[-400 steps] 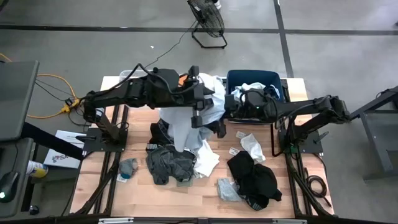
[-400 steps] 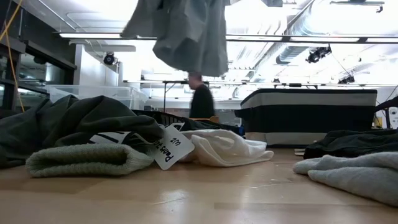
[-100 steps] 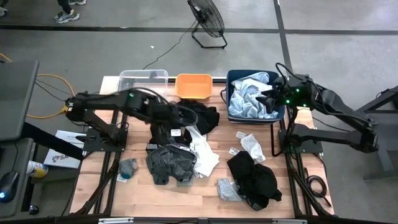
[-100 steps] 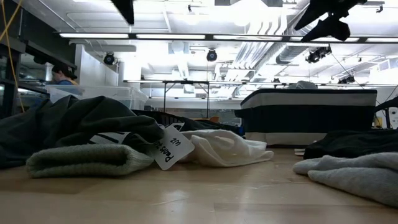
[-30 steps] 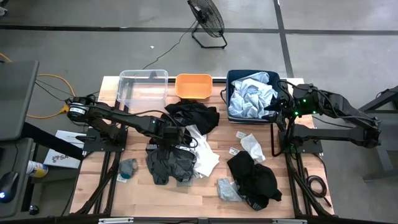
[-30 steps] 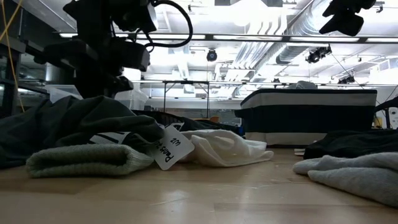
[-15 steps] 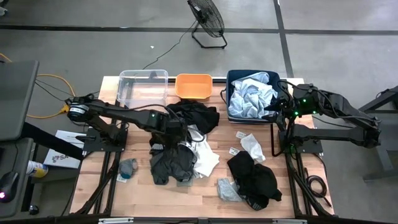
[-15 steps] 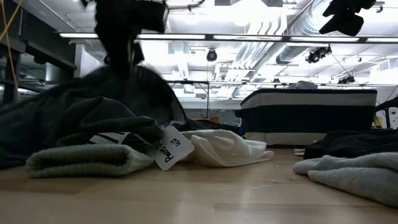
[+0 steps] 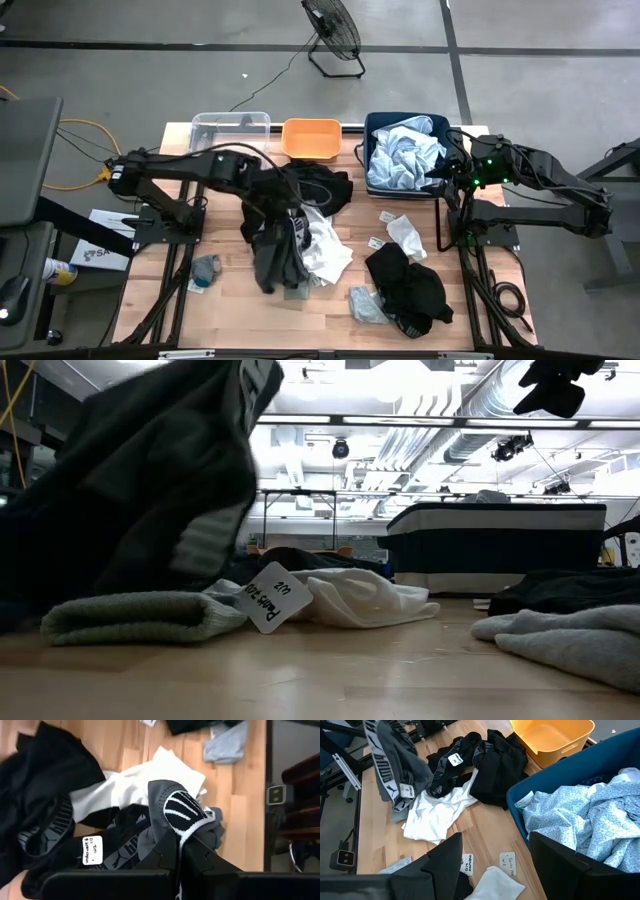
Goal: Pick & Place Cloths
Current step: Put the gray underwear into the transparent bin
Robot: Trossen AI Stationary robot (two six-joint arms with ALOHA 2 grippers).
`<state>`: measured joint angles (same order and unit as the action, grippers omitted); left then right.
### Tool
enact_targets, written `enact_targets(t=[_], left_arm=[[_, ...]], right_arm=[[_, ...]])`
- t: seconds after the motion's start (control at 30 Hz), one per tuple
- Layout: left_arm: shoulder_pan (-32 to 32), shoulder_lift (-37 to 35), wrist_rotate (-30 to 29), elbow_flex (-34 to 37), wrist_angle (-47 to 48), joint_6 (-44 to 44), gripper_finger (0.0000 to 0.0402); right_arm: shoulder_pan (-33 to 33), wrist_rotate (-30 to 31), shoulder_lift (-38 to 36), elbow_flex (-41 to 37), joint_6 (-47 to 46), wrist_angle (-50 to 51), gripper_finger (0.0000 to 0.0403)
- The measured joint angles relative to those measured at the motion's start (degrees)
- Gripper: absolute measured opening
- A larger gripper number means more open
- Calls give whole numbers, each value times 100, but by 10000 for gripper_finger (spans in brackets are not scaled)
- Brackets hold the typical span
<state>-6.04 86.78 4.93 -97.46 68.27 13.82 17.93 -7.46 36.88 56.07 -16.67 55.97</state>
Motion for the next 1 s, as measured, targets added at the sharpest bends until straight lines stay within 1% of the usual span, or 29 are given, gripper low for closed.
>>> enact_targets(t=[0.23, 0.37, 0.53, 0.6, 0.7, 0.8, 1.0], left_arm=[[0, 0, -144, -955, 503, 165, 0], [0, 0, -577, -1465, 819, 170, 0], [0, 0, -1468, -2080, 1070, 298, 0], [0, 0, -1893, -2304, 1138, 325, 0], [0, 0, -2728, -2572, 1180, 355, 0], [2, -1, -3703, -2771, 1279, 482, 0], [4, 3, -5655, -2951, 1412, 655, 0]], right_arm=[[0, 2, 0, 0, 0, 0, 222], [0, 2, 2, 0, 0, -3, 222], [2, 4, 2, 0, 0, -3, 222], [2, 8, 2, 0, -1, -3, 222], [2, 146, 2, 0, -19, -4, 222], [2, 179, 2, 0, -24, -5, 222], [2, 179, 2, 0, -127, -5, 222]])
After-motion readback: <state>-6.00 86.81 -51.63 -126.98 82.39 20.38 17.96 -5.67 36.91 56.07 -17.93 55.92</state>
